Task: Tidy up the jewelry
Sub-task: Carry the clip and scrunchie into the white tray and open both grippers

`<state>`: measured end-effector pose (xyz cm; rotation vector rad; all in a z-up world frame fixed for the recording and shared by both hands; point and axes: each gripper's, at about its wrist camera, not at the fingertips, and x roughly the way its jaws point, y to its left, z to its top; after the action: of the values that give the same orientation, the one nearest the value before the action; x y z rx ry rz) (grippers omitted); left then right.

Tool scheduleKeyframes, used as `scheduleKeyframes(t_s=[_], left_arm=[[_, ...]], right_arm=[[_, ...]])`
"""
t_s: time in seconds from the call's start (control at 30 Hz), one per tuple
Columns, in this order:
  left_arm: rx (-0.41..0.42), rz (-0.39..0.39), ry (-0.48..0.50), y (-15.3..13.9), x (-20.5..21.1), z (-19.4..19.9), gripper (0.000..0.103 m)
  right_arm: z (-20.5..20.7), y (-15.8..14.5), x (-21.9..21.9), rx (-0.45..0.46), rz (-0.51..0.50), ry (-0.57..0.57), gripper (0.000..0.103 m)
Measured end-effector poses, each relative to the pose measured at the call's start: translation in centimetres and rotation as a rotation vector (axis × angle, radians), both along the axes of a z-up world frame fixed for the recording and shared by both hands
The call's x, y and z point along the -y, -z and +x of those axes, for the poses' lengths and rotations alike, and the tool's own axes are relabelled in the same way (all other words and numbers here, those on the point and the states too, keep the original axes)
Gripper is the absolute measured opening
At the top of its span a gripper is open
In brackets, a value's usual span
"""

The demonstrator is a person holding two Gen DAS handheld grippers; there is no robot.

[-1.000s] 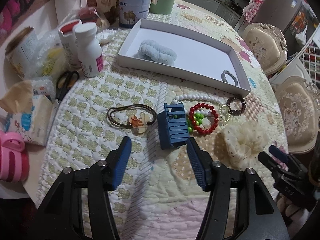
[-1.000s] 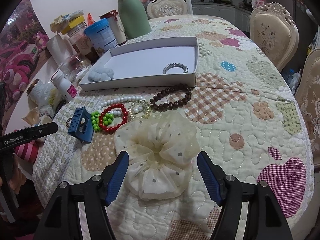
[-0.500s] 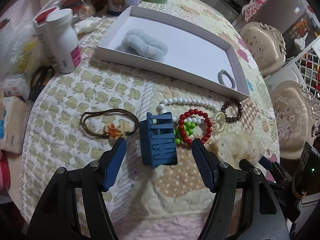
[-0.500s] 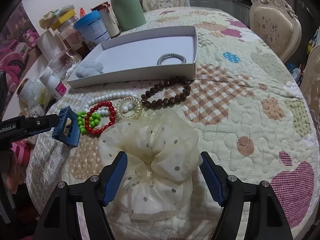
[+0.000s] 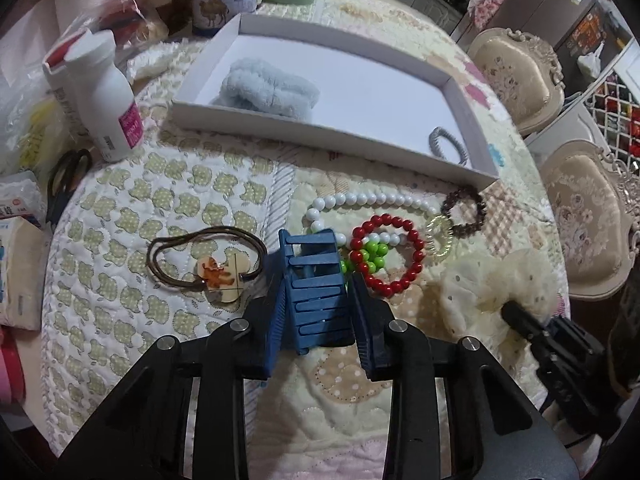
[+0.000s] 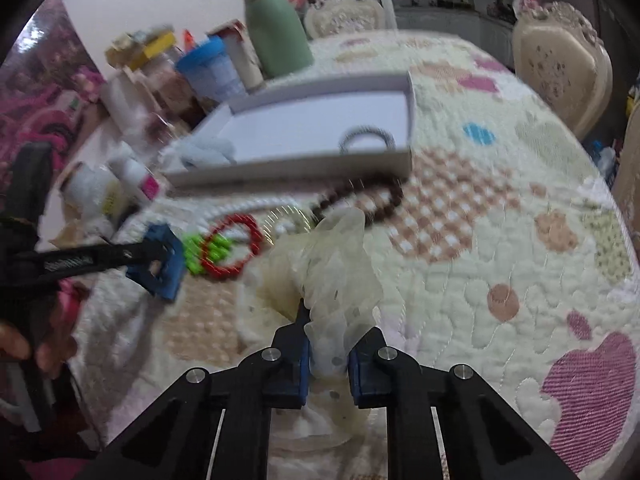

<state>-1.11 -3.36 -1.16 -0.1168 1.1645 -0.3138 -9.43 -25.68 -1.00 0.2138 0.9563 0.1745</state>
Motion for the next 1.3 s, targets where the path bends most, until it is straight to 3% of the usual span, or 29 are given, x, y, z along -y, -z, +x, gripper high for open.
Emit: scheduleKeyframes(t_s=[0.37, 0.6, 1.0, 1.3], left_arm=[[0.115, -0.036, 0.02, -6.1, -0.6, 1.2, 0.026], [0.169, -0.019, 0.017, -8.3, -0.1, 7.3, 0.026], [0.139, 0.046, 0.006, -5.2, 2.3, 18.5, 0.026], [0.1, 0.075, 0.009, -1.8, 3.6, 22.2, 0.026]], right_arm=[[3.1, -6.2, -0.3, 0.124, 0.032, -0.007, 0.014], [8.7, -7.4, -0.2, 0.125, 0.011, 0.014, 0.014], [19.7, -4.0, 0.1, 0.032, 0.036, 0.107, 0.014], [25.1, -0.4, -0.2, -0.034, 0.053, 0.118, 0.014]])
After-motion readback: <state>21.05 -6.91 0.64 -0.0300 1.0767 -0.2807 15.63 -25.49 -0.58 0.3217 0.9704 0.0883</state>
